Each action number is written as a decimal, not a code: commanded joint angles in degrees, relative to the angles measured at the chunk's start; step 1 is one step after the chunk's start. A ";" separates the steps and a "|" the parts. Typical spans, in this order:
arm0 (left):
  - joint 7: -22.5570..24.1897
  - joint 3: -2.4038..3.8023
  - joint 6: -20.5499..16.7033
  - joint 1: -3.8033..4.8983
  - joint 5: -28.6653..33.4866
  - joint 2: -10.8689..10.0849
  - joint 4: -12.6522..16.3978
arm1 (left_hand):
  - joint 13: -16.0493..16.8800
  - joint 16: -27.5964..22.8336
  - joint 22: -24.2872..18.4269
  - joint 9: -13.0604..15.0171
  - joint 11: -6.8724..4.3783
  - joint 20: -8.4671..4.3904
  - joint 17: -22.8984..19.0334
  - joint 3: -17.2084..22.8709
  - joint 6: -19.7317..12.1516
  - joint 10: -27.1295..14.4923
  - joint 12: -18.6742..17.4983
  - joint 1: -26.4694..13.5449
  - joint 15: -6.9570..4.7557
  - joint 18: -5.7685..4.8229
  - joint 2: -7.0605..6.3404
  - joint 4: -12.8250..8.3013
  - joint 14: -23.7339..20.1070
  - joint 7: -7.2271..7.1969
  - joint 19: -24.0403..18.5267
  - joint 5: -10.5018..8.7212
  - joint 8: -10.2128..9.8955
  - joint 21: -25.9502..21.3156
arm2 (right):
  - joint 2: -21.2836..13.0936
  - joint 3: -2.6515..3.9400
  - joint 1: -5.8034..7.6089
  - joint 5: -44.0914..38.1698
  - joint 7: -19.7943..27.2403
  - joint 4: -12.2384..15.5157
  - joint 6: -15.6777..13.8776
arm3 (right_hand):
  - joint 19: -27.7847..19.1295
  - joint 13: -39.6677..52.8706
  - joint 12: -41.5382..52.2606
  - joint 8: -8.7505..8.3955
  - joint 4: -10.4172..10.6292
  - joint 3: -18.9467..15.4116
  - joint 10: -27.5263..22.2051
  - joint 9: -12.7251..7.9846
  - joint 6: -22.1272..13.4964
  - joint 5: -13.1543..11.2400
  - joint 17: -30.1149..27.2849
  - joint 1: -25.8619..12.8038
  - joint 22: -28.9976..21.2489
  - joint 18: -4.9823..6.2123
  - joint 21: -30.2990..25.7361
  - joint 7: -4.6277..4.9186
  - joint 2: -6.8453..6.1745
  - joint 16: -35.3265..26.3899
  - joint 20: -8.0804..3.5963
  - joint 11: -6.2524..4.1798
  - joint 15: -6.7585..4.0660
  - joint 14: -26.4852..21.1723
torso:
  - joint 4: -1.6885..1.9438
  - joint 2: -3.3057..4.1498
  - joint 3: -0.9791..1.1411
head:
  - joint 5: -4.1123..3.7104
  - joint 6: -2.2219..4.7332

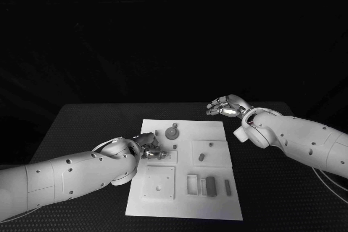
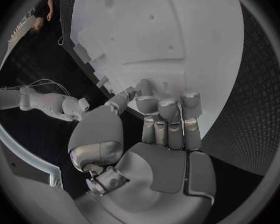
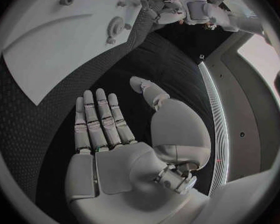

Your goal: Assemble the parts on the task board

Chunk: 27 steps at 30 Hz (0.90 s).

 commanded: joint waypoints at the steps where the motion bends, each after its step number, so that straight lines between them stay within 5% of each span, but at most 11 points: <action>1: 0.77 0.06 0.79 0.01 0.72 0.10 0.03 | -0.08 0.32 0.90 0.00 -0.24 -5.77 -0.08 0.03 -0.20 0.02 0.26 -0.38 -0.30 1.15 -0.36 0.38 -0.24 -0.14 -0.45 -0.47 0.01 0.02 | 0.03 0.02 -0.02 -0.03 0.22 0.08 0.27 | -0.55 -0.02 -0.29 0.25 0.35 -0.04 0.33 -0.06 -0.43 0.36 -0.06 -0.52 0.10 -0.70 -0.40 0.16 -0.13 0.29 0.04 0.16 0.01 -0.46 | 0.01 0.00 0.01 | -0.01 -0.04; 23: 0.77 0.07 1.67 0.01 0.75 0.24 -0.23 | -0.24 0.37 0.85 0.04 -0.16 -5.75 -0.15 0.87 -0.39 0.03 0.32 1.60 -0.37 1.23 -2.94 -0.12 -0.38 -0.06 -0.37 -2.98 0.22 0.16 | 0.07 0.02 -0.04 -0.03 0.21 0.05 0.24 | -0.61 -0.02 -0.36 0.21 0.37 -0.07 0.33 -0.13 -0.58 0.37 -0.14 -0.54 0.22 -0.74 -0.56 0.27 -0.19 0.30 0.04 0.21 0.07 -0.57 | 0.02 0.00 0.03 | -0.05 -0.09; 27: 0.98 0.40 1.67 0.01 1.27 0.09 -0.13 | -0.37 0.36 0.74 0.07 -0.16 -5.76 -0.22 1.25 -0.50 0.02 0.27 1.52 -0.41 1.30 -3.85 1.19 -0.42 -0.12 -0.36 -8.30 0.31 0.06 | 0.04 0.02 -0.06 -0.03 0.22 0.00 0.06 | -0.63 -0.03 -0.40 0.20 0.39 -0.10 0.30 -0.16 -0.64 0.36 -0.17 -0.57 0.26 -0.76 -0.61 0.30 -0.24 0.29 0.05 0.23 0.09 -0.62 | 0.04 -0.01 0.00 | -0.05 -0.10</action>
